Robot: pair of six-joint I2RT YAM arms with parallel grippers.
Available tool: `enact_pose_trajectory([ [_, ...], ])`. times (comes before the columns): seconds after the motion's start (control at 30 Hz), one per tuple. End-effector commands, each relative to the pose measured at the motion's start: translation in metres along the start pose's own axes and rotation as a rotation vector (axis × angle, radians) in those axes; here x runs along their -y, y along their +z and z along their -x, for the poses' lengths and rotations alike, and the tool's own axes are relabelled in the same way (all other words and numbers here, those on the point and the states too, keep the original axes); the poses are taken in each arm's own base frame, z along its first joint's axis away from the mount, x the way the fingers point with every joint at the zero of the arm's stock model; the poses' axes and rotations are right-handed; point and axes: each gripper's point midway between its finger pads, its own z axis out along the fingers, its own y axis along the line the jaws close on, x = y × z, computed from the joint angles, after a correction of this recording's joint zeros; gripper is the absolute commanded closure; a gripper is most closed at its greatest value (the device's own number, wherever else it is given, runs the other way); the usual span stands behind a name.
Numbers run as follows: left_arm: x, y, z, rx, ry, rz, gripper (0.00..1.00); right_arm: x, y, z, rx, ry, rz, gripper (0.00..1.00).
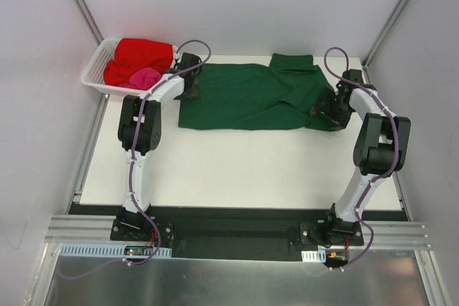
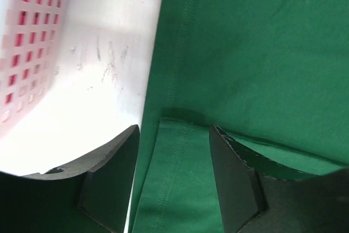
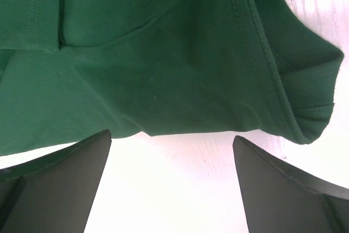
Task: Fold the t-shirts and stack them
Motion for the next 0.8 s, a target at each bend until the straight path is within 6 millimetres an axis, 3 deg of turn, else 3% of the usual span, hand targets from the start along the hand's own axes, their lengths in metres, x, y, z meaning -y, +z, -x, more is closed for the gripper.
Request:
enact_pose_trajectory([
  [0.0,-0.004,0.004,-0.005,-0.010,0.039,0.026,0.47,0.006,0.001,0.002,0.009,-0.003,-0.023,0.03],
  [0.6,0.002,0.011,-0.022,-0.065,-0.067,0.000,0.58,0.015,0.004,-0.003,-0.011,-0.004,-0.063,0.03],
  [0.77,0.002,0.012,-0.026,-0.073,-0.083,0.004,0.65,0.021,0.006,-0.008,-0.019,-0.002,-0.088,0.03],
])
